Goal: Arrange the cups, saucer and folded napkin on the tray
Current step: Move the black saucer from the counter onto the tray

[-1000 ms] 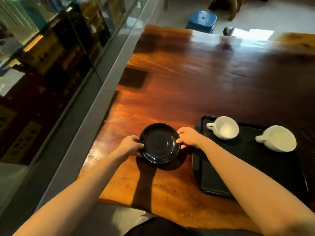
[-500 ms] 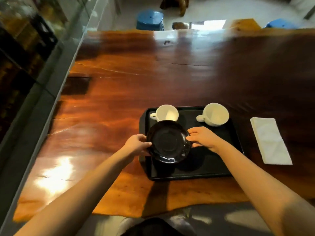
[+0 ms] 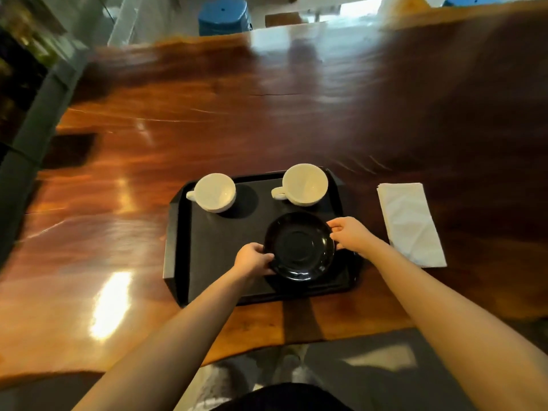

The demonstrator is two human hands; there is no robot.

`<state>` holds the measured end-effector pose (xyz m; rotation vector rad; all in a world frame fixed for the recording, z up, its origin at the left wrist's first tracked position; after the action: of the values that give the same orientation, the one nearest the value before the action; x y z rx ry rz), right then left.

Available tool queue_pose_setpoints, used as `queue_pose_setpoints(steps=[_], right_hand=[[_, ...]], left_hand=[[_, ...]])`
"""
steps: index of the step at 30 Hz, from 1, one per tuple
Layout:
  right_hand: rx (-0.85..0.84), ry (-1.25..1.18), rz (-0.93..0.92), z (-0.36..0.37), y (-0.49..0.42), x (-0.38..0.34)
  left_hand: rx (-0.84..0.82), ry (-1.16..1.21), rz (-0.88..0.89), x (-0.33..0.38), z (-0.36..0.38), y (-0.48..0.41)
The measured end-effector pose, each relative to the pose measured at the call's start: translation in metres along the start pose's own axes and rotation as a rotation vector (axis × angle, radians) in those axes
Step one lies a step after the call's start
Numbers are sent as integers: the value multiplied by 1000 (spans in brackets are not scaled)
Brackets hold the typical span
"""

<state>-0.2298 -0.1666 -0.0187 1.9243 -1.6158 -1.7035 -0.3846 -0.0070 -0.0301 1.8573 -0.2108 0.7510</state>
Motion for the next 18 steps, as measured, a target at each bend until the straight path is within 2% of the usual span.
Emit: queue_pose_setpoints(steps=[7, 11, 14, 18], right_hand=[[54, 175, -1, 6, -8, 13], [67, 242, 10, 8, -8, 13], [77, 313, 12, 8, -6, 9], [28, 428, 50, 2, -2, -4]], left_hand=[[0, 41, -76, -4, 15, -4], [-27, -43, -62, -3, 12, -6], [-54, -297, 3, 4, 5, -5], [-119, -783, 54, 26, -11, -3]])
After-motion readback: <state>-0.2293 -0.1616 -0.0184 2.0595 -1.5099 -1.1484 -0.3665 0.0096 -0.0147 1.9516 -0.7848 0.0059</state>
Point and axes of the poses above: each hand's wrist, its own y-axis away from the middle knuckle, its own z-axis out of the palm, x = y × z, the point moved 1 cm from there along -y, towards the middle knuckle, and after that the axes turned 4 degrees about -y, right-handed, at the moved point
